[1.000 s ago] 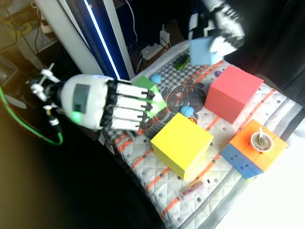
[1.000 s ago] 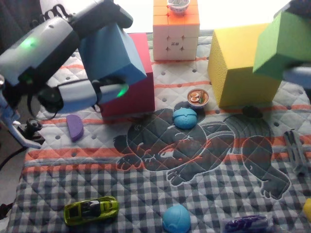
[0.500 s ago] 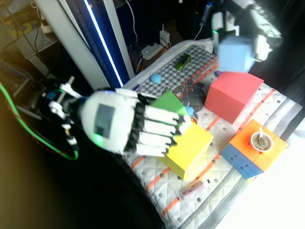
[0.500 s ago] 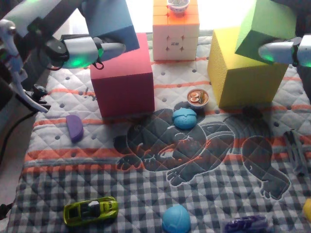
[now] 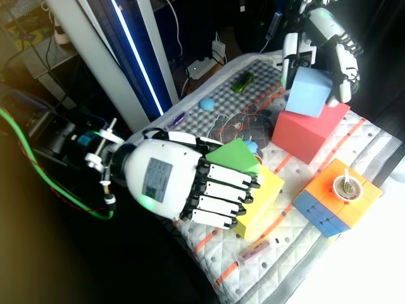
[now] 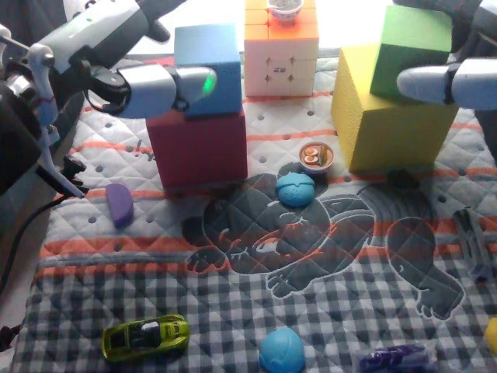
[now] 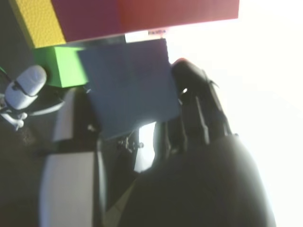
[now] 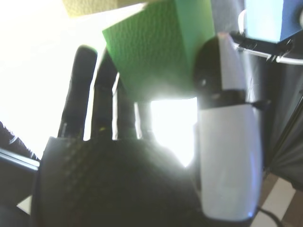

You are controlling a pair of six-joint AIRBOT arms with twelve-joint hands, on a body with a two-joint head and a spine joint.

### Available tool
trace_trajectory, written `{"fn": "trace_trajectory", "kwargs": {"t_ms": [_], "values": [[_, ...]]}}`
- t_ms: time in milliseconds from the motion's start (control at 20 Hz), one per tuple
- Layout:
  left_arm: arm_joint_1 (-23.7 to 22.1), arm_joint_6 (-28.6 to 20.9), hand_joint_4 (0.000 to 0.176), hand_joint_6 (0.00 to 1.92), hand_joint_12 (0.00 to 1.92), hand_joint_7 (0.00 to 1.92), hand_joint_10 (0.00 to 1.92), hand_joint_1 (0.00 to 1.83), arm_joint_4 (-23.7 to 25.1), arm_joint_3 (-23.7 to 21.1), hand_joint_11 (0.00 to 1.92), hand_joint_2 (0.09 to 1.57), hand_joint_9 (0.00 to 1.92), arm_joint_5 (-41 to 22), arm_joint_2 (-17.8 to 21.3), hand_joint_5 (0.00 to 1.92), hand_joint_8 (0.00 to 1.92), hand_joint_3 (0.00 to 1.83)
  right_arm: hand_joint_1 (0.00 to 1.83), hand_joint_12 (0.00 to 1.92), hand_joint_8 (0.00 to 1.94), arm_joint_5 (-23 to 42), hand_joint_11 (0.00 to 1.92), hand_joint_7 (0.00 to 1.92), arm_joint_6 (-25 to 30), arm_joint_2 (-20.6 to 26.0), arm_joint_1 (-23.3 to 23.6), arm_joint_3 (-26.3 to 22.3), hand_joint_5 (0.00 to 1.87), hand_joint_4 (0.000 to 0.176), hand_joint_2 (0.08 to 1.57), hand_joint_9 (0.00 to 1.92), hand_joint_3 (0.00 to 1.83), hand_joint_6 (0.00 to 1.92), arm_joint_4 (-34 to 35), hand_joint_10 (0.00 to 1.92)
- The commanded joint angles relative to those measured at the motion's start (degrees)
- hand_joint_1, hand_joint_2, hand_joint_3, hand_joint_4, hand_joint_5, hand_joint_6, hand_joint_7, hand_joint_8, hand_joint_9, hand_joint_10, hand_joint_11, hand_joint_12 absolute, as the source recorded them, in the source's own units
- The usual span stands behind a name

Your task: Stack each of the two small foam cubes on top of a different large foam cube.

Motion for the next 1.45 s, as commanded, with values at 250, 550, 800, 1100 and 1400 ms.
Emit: {"fn": "trace_trajectory", "kwargs": {"t_ms": [250, 550, 800, 1100, 1400], "values": [[0.75, 0.40, 0.176, 0.00, 0.00, 0.00, 0.00, 0.37, 0.85, -1.58, 0.00, 1.10, 0.00, -10.56, 2.38, 0.00, 0.00, 0.00, 0.55, 0.08, 0.00, 9.57, 0.00, 0.00, 0.27, 3.86, 1.22, -3.63, 0.00, 0.110, 1.03, 0.00, 0.00, 0.00, 1.39, 0.00], [4.98, 0.50, 0.176, 0.00, 0.00, 0.00, 0.00, 0.42, 0.97, -6.81, 0.00, 1.12, 0.00, -21.29, 7.58, 0.00, 0.00, 0.00, 0.55, 1.02, 0.00, 19.69, 0.00, 0.00, 0.27, 10.62, -0.13, -9.58, 0.00, 0.159, 1.06, 0.00, 0.00, 0.00, 1.73, 0.00], [9.78, 0.48, 0.176, 0.00, 0.00, 0.00, 0.00, 0.50, 2.54, -11.42, 0.00, 1.09, 0.00, -31.21, 11.07, 0.00, 0.00, 0.00, 0.47, 1.17, 0.00, 35.15, 0.00, 0.00, 0.27, 14.94, -9.64, -14.26, 0.00, 0.140, 1.00, 0.00, 0.00, 0.00, 0.62, 0.00], [14.31, -6.93, 0.176, 0.00, 1.38, 0.00, 0.03, 0.59, 5.56, -13.32, 0.00, 1.05, 0.01, -39.37, 13.38, 0.00, 0.00, 0.01, 0.48, 0.00, 0.00, 50.34, 0.00, 0.00, 0.27, 16.25, -20.28, -15.94, 0.00, 0.057, 1.07, 0.00, 0.00, 0.00, 0.67, 0.00], [17.45, -11.69, 0.176, 0.00, 0.00, 0.00, 0.00, 0.48, 6.98, -13.52, 0.00, 1.09, 0.00, -45.05, 14.17, 0.00, 0.00, 0.00, 0.52, 0.00, 0.00, 57.78, 0.00, 0.00, 0.27, 17.90, -23.32, -17.93, 0.00, 0.086, 1.10, 0.00, 0.01, 0.00, 0.36, 0.00]]}}
